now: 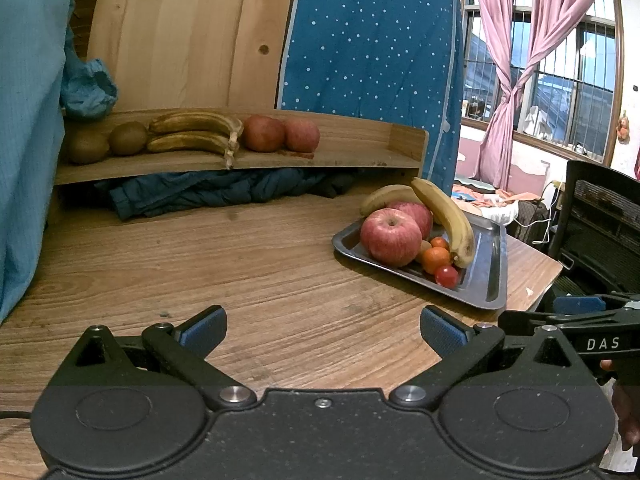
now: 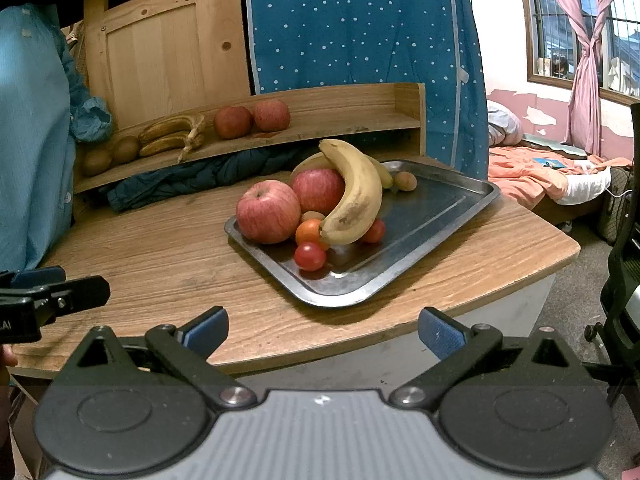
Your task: Organize fruits
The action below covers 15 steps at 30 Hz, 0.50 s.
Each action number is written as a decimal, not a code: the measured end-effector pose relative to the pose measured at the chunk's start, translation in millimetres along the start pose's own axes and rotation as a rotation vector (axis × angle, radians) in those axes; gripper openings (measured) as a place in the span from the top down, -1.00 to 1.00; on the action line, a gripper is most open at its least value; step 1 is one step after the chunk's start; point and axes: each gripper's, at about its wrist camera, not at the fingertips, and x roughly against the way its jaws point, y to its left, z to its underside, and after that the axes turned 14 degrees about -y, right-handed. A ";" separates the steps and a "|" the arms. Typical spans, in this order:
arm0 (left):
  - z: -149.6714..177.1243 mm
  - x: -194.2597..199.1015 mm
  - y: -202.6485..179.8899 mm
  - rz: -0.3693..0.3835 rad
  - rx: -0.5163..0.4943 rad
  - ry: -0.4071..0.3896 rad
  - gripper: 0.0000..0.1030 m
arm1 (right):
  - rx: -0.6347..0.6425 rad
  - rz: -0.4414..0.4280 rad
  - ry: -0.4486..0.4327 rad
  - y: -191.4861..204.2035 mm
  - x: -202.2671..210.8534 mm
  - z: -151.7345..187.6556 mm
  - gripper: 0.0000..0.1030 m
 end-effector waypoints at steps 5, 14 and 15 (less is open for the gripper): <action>-0.3 0.3 1.2 0.000 0.001 0.000 -0.99 | 0.000 0.001 0.000 0.5 -0.1 -0.1 -1.00; 0.0 0.2 0.7 0.000 0.000 0.000 -0.99 | 0.000 0.001 -0.001 -0.1 -0.5 0.3 -1.00; 0.4 0.3 1.2 -0.001 0.001 0.000 -0.99 | 0.000 0.001 0.000 -0.2 -0.6 0.3 -1.00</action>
